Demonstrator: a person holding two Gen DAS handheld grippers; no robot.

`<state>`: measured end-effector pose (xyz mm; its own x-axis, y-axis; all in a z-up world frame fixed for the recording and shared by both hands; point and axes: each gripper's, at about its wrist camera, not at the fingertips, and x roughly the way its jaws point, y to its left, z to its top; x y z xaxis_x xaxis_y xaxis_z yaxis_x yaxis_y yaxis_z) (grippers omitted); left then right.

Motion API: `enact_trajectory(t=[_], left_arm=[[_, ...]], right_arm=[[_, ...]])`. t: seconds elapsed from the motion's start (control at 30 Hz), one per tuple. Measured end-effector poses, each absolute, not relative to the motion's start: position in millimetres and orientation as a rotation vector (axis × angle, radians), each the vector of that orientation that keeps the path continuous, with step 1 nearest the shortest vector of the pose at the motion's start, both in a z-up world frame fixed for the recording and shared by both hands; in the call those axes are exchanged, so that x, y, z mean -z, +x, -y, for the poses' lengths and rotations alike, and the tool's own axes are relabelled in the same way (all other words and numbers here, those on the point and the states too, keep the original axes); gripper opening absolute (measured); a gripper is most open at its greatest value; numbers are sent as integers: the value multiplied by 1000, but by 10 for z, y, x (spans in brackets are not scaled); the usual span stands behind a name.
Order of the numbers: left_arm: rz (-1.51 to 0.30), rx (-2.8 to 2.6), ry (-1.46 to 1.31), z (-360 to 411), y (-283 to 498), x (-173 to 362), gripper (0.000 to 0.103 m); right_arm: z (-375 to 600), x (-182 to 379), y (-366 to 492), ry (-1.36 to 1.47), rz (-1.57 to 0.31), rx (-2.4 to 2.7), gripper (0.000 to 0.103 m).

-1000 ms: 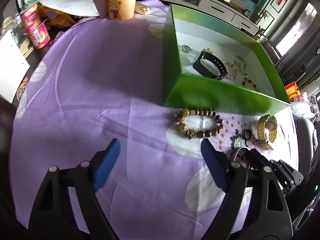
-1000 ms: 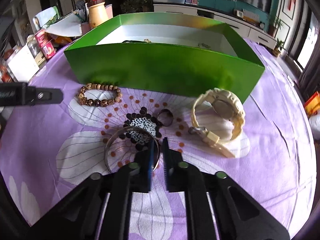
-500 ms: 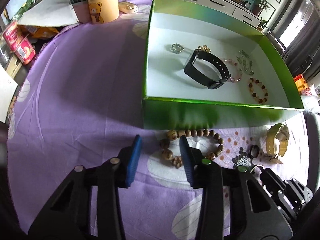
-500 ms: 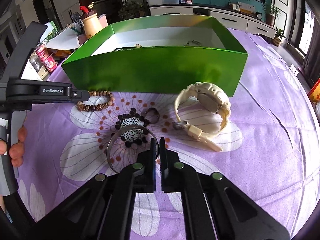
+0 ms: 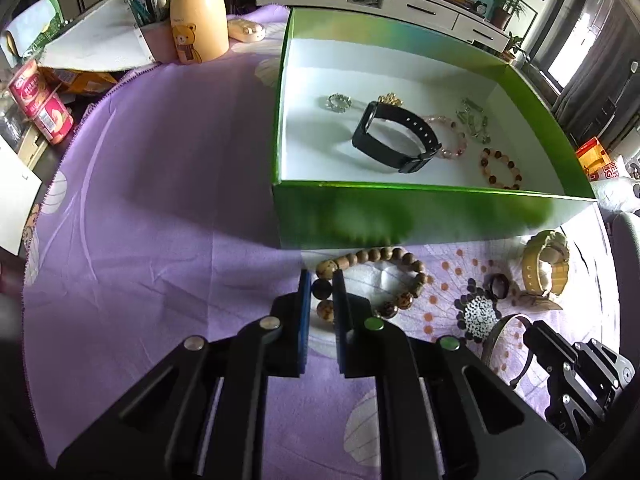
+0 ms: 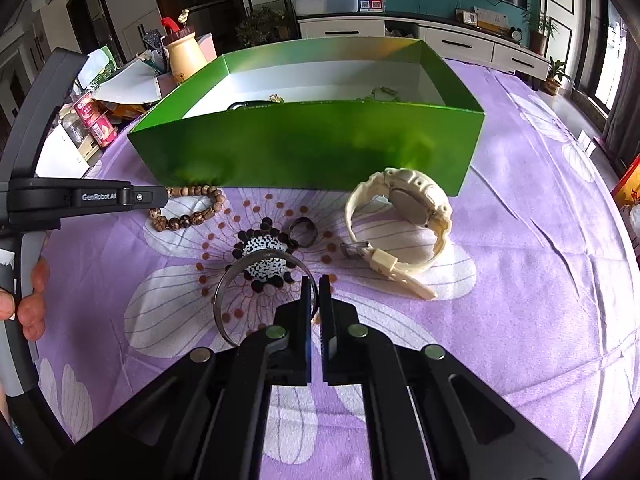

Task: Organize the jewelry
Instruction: 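Grasp the wooden bead bracelet with the left tool while the right tool grasps the silver bangle, then carry the wooden bead bracelet and silver bangle into the green box with both tools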

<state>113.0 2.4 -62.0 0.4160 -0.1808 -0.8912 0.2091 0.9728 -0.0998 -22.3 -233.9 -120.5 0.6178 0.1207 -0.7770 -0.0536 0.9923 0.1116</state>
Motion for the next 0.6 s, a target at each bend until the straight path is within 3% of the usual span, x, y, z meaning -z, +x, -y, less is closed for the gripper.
enact_trajectory(t=[0.6], left_arm=[[-1001, 314, 42, -87, 814, -21, 10]], right_arm=[[2270, 875, -398, 38, -825, -85, 3]])
